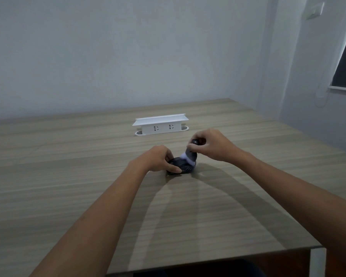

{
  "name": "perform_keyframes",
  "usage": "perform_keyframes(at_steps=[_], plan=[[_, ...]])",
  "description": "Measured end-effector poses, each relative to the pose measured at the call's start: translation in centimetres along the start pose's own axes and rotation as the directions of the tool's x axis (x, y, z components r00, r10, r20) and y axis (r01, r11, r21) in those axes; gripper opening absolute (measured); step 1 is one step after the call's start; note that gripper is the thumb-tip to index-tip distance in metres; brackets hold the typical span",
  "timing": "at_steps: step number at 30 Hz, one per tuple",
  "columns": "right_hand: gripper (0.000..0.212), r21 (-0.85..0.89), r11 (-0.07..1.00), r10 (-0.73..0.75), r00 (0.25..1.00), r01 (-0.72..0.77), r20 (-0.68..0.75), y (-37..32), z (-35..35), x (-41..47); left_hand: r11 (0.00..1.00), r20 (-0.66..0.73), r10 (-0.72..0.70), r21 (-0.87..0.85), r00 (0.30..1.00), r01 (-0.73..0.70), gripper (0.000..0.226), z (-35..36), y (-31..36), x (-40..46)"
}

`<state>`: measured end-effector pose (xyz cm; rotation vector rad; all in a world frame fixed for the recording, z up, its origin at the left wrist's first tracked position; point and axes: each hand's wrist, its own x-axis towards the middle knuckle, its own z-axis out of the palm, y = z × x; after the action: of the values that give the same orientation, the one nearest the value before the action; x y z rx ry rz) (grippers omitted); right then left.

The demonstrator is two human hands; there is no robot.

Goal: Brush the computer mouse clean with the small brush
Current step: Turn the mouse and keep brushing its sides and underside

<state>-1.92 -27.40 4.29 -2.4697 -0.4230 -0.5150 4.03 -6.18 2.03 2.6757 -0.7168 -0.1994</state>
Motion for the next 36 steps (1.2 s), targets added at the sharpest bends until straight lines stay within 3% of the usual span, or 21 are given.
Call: perform_keyframes(at_steps=[5, 9, 14, 18, 22, 27, 31, 36], plan=[[0.011, -0.086, 0.993, 0.084, 0.996, -0.085, -0.012, 1.2, -0.4, -0.4, 1.000, -0.002, -0.007, -0.012, 1.000, 0.007, 0.055, 0.1, 0.0, 0.1], [0.011, 0.071, 0.994, 0.084, 0.996, -0.084, -0.006, 0.2, -0.2, -0.6, 1.000, -0.006, -0.008, -0.016, 1.000, 0.008, 0.053, 0.0, 0.1, 0.0], [0.011, -0.039, 0.994, 0.101, 0.995, -0.102, -0.016, 1.1, -0.3, -0.7, 0.999, -0.012, -0.012, -0.030, 1.000, 0.011, 0.054, 0.2, 0.0, 0.0], [0.011, 0.092, 0.992, 0.092, 0.996, -0.092, 0.005, 0.5, -0.2, -0.8, 1.000, -0.014, -0.011, -0.015, 1.000, 0.011, 0.053, 0.2, 0.0, 0.1], [0.012, -0.072, 0.994, 0.081, 0.997, -0.081, -0.008, 0.9, -0.4, -0.1, 1.000, -0.025, -0.013, -0.020, 1.000, 0.012, 0.053, 0.3, 0.1, 0.1], [0.013, 0.026, 0.996, 0.081, 0.996, -0.082, 0.044, -0.2, 0.1, 1.0, 1.000, -0.016, -0.014, -0.013, 1.000, 0.014, 0.054, 0.2, 0.0, 0.0], [0.015, -0.143, 0.985, 0.103, 0.993, -0.094, 0.056, 0.4, -0.5, 2.0, 0.999, -0.027, -0.020, -0.025, 0.999, 0.019, 0.055, 0.4, 0.1, -0.1], [0.019, -0.039, 0.998, 0.053, 0.993, -0.049, 0.110, -0.7, -0.3, 2.4, 1.000, -0.020, -0.013, -0.025, 1.000, 0.012, 0.056, 0.3, 0.0, -0.1]])
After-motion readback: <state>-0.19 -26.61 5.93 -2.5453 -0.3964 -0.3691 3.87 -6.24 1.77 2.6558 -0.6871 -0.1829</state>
